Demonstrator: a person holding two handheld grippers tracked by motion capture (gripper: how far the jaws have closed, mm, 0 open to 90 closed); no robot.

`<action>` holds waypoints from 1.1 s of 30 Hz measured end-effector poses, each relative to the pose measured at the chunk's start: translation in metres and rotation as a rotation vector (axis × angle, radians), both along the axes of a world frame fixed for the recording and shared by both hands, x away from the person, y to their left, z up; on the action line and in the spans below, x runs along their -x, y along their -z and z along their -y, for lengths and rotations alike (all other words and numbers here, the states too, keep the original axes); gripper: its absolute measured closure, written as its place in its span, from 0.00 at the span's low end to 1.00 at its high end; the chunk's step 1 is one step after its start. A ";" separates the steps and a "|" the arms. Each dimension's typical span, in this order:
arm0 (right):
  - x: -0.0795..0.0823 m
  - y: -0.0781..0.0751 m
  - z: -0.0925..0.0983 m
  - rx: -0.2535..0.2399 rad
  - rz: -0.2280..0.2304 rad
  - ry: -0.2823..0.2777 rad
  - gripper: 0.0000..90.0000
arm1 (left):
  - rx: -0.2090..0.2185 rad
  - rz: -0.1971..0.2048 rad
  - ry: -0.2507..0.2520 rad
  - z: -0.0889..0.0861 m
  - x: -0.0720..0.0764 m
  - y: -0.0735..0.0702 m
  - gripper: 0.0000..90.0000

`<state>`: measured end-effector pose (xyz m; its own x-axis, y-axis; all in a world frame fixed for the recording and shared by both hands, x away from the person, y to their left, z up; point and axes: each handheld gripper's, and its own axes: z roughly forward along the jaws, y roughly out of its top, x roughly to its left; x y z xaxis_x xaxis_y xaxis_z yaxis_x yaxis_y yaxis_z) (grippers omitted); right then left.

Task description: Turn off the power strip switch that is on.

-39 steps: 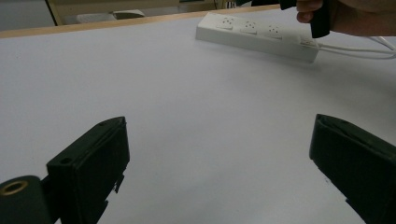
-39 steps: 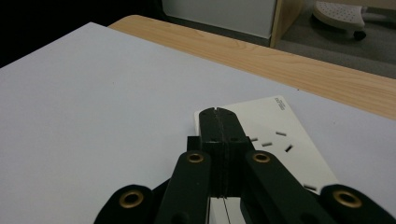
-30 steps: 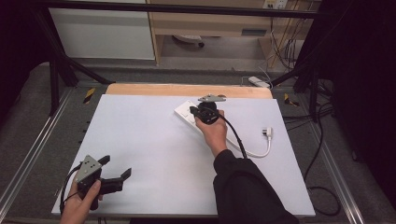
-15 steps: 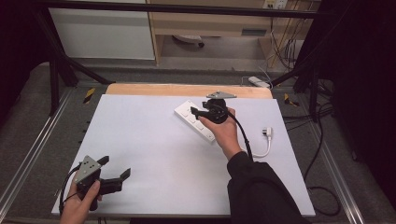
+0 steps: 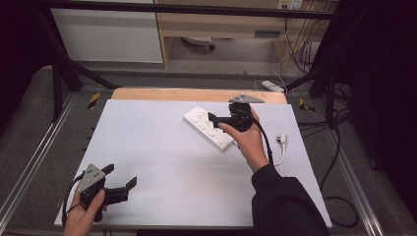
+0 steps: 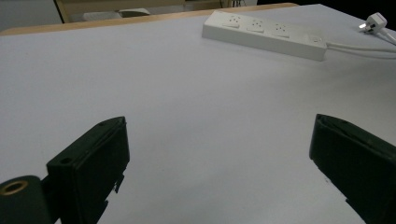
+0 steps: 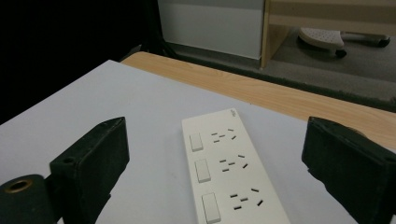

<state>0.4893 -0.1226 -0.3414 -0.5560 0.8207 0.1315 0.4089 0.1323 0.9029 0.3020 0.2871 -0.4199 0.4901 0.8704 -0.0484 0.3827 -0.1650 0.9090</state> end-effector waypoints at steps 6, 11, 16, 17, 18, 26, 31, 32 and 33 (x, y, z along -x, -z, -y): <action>0.017 -0.006 0.015 0.029 0.054 0.015 0.06 | 0.002 0.001 0.001 0.000 0.000 0.000 0.05; 0.033 -0.007 0.034 0.030 0.085 0.026 0.05 | 0.000 0.001 0.001 0.000 0.000 0.000 0.05; 0.049 -0.004 0.059 0.012 0.116 0.026 0.04 | 0.000 0.001 0.001 0.000 0.001 0.000 0.05; 0.053 -0.003 0.064 0.009 0.118 0.034 0.04 | 0.001 0.001 0.001 0.000 0.001 0.000 0.05; 0.056 -0.002 0.069 0.007 0.122 0.042 0.04 | 0.002 0.001 0.001 0.000 0.001 0.000 0.05; 0.086 0.011 0.108 -0.017 0.175 0.104 0.07 | 0.016 0.002 -0.001 0.000 0.002 0.000 0.05; 0.104 0.022 0.129 -0.025 0.213 0.131 0.07 | 0.023 0.006 -0.006 0.001 0.002 0.000 0.05; 0.107 0.025 0.132 -0.026 0.219 0.136 0.06 | 0.021 0.007 -0.004 0.000 0.002 -0.001 0.05; 0.111 0.028 0.135 -0.029 0.223 0.140 0.06 | 0.027 0.009 -0.007 0.001 0.002 -0.001 0.05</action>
<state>0.3785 -0.2580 -0.3697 -0.4547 0.8896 0.0429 0.2122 0.0614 0.9753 0.2996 0.2865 -0.4192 0.4844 0.8723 -0.0676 0.3758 -0.1377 0.9164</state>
